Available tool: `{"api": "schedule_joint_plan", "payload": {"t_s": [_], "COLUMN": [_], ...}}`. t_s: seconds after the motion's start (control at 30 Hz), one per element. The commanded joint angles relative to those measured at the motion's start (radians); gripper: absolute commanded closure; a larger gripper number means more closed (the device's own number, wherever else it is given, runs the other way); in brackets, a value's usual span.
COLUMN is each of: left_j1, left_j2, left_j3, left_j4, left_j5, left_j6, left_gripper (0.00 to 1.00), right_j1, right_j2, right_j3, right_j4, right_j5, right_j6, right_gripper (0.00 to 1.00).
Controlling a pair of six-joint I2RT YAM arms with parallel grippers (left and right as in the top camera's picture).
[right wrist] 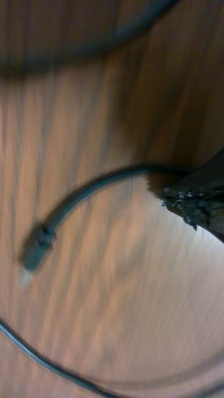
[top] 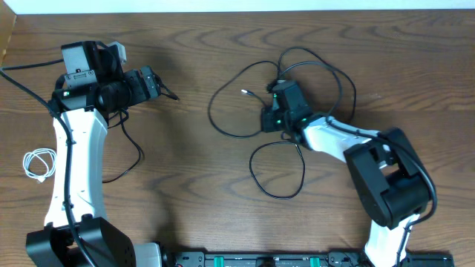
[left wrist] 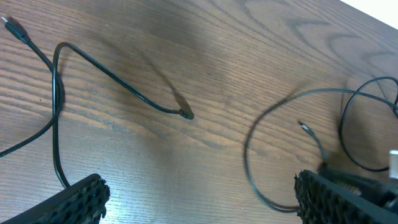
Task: Untangle cables
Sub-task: 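Grasp the black cable with the right gripper and drag it rightward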
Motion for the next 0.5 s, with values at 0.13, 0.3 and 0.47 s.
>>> {"api": "schedule_joint_plan", "payload": {"t_s": [0.13,0.3,0.47], "left_j1": [-0.002,-0.004,-0.042], "left_j2": [-0.017,-0.017,-0.017], "left_j3": [-0.001,-0.001,-0.001], "left_j4": [0.014,0.015,0.016], "left_j5": [0.013,0.014,0.013], "left_j6": [0.005,0.005,0.006], "left_gripper": [0.04,0.04,0.04], "right_j1": [-0.093,-0.182,-0.321], "right_j2": [-0.002,-0.062,-0.103], "right_j3": [-0.031,-0.031,-0.031], "right_j4": [-0.169,-0.290,-0.406], "right_j5": [0.306,0.437,0.492], "right_j6": [-0.029,-0.039,-0.103], "right_gripper": [0.99,0.99,0.99]}}
